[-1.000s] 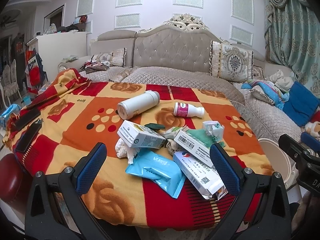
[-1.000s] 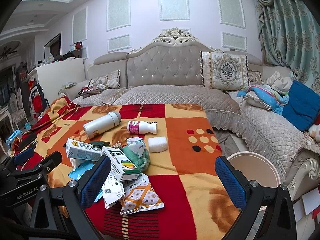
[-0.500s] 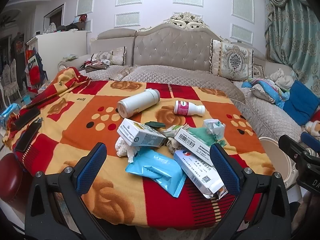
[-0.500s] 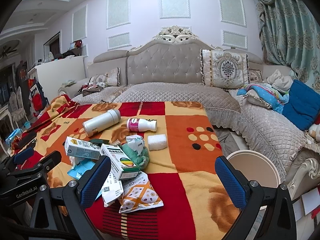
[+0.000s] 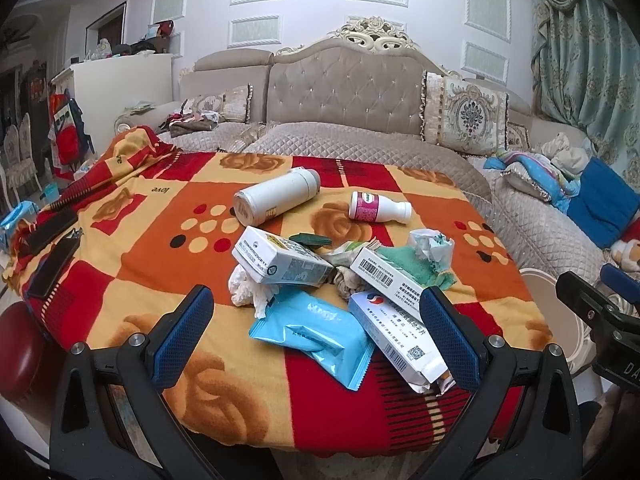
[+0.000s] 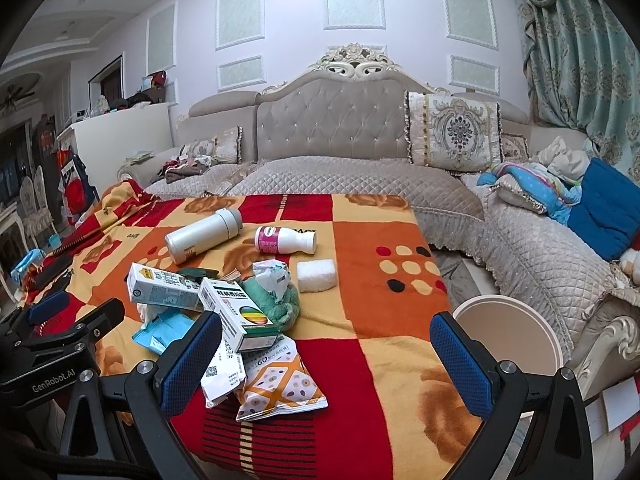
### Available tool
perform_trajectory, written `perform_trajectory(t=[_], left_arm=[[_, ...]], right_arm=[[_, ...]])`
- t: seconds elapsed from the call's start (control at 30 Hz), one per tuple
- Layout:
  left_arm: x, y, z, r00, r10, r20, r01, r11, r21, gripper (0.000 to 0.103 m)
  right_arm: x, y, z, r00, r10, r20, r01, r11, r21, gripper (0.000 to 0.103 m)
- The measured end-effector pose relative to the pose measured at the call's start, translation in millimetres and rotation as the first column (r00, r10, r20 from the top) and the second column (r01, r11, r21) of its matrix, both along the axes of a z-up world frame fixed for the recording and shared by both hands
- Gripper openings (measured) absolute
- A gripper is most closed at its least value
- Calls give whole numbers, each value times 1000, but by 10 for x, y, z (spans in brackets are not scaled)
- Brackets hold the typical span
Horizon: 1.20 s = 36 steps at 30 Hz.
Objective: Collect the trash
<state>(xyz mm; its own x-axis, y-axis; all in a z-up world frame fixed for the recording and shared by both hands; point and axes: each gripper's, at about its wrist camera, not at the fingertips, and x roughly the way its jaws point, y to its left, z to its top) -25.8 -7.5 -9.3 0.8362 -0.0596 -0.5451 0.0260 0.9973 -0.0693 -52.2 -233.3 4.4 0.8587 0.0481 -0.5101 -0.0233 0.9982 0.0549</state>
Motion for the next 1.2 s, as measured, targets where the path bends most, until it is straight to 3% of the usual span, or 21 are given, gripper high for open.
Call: perform_trajectory(t=[0.5, 0.8, 1.0, 1.2], left_arm=[[109, 24, -27, 999, 3, -40, -3, 1000, -1, 102], [184, 214, -232, 992, -17, -127, 14, 1000, -22, 102], [225, 370, -489, 973, -76, -219, 69, 997, -40, 102], [357, 439, -582, 964, -95, -248, 89, 995, -35, 102]], right_arm=[[87, 10, -84, 999, 16, -50, -16, 1000, -2, 103], [168, 7, -297, 991, 31, -129, -34, 999, -15, 103], [255, -56, -581, 963, 93, -253, -86, 996, 39, 103], [284, -154, -742, 950, 125, -286, -93, 988, 122, 103]])
